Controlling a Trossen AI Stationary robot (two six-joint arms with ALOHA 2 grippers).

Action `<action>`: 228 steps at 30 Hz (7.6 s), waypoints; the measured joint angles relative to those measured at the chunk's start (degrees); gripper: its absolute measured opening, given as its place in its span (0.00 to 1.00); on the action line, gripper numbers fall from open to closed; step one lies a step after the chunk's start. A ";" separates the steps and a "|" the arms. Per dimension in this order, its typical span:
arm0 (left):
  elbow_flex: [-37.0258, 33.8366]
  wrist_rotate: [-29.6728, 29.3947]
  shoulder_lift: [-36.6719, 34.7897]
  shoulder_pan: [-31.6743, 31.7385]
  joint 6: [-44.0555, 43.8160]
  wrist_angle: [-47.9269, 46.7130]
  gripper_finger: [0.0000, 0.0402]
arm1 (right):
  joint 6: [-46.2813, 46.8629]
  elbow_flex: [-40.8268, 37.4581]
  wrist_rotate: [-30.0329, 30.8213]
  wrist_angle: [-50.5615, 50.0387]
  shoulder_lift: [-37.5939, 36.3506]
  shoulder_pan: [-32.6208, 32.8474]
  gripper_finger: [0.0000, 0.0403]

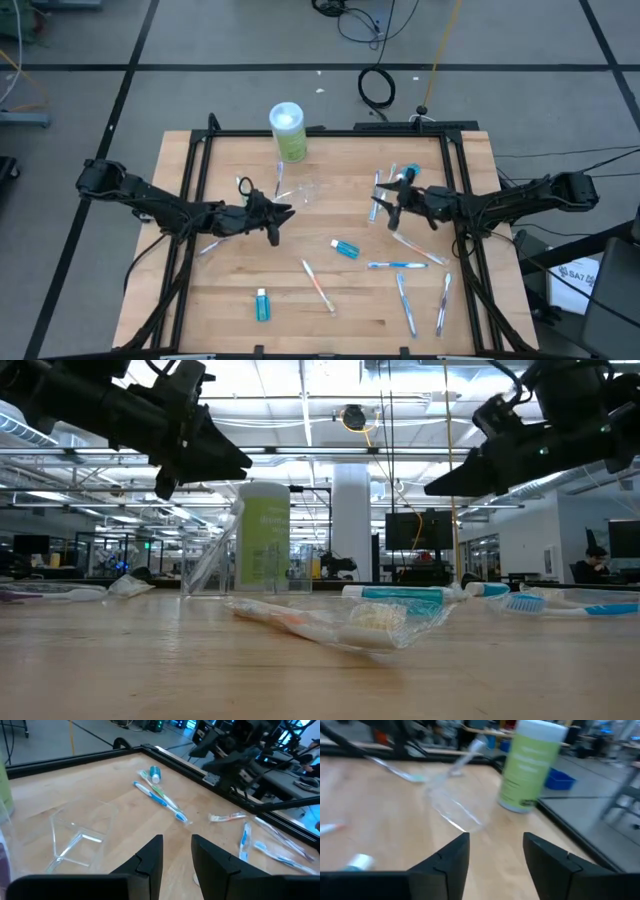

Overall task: Pick & Place toothbrushing station
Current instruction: Put the bottom blue mouthwash into the transparent organizer

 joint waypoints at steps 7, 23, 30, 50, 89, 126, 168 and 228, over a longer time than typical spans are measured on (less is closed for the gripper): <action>0.00 0.01 0.00 0.00 0.00 -0.01 0.27 | 0.78 0.00 1.94 -3.86 0.00 -2.01 0.48; 0.30 12.82 0.02 4.46 -2.89 1.18 0.27 | -1.05 0.00 1.69 -8.26 0.00 -6.05 0.49; 10.86 16.59 0.00 2.32 1.29 -7.35 0.27 | -1.21 0.00 1.65 -7.46 0.00 -8.08 0.49; 42.48 19.67 4.11 -10.68 -19.57 -70.13 0.27 | -2.78 0.00 1.41 -3.58 0.00 -8.24 0.49; 42.40 38.65 26.58 -17.62 -61.78 -81.68 0.58 | -2.57 0.00 -5.10 -0.14 0.02 -8.09 0.49; 41.94 33.97 31.54 -22.62 -75.89 -79.64 0.55 | -2.56 0.00 -5.04 -0.12 0.00 -8.09 0.49; 41.94 34.05 34.69 -23.85 -81.48 -79.44 0.53 | -2.58 0.00 -4.60 0.93 0.00 -8.09 0.49; 42.38 24.91 31.07 -16.45 -63.60 -77.20 0.28 | -2.59 -0.01 -4.62 1.23 0.01 -8.09 0.49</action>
